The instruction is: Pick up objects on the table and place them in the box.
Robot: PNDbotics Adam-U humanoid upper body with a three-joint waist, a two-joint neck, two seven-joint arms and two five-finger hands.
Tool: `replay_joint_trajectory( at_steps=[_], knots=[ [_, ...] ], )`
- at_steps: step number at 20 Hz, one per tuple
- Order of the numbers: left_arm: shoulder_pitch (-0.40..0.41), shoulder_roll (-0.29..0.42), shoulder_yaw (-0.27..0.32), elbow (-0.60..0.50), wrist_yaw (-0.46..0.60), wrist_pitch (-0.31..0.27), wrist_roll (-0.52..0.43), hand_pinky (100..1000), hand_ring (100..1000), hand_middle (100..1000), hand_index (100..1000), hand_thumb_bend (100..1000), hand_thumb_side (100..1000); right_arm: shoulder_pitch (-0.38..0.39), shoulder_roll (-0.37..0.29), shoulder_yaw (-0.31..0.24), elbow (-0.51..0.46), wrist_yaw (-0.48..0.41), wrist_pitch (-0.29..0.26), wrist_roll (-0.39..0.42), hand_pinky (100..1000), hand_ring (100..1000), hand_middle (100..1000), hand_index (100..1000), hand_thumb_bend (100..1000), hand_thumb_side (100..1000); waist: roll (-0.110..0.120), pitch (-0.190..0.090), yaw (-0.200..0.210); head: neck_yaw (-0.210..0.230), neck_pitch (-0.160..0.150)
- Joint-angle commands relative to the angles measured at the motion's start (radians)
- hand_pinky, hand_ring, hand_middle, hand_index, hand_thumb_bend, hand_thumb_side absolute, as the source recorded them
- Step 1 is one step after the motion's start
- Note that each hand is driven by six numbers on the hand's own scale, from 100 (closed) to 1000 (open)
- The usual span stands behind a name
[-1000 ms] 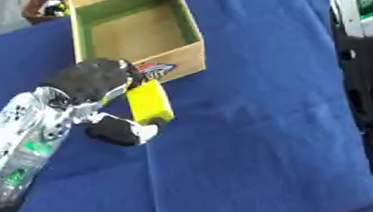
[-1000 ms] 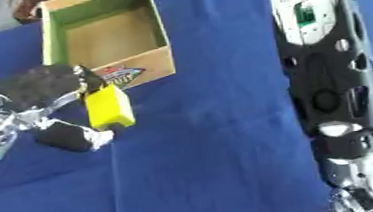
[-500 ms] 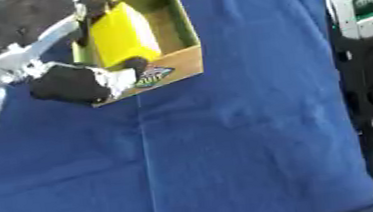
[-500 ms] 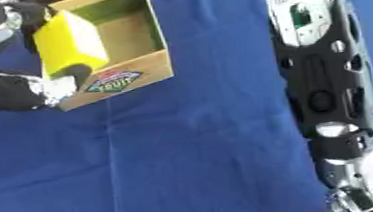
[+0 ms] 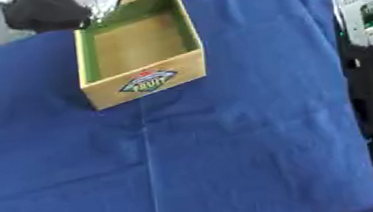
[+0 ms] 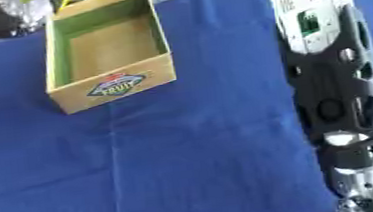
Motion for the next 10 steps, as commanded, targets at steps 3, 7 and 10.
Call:
replay_joint_trajectory(
  at_steps=[3,7,10],
  knots=[
    [-0.058,-0.028,0.04,0.135,-0.079,0.0,0.054,208,475,475,706,100,659,-0.041,-0.03,0.017,-0.005,-0.016,-0.018,0.007,779,821,654,744,289,682,0.002,-0.005,-0.019,0.036,-0.032],
    [-0.081,-0.06,0.056,0.244,-0.145,-0.013,0.087,209,478,476,706,100,663,-0.055,-0.037,0.027,-0.018,-0.028,-0.029,0.008,779,820,655,744,282,688,0.008,0.008,-0.041,0.059,-0.046],
    [-0.09,-0.098,0.082,0.329,-0.198,-0.024,0.086,211,480,479,706,100,679,-0.072,-0.035,0.034,-0.017,-0.033,-0.033,0.012,779,821,656,744,279,692,0.01,0.017,-0.061,0.08,-0.057]
  ],
)
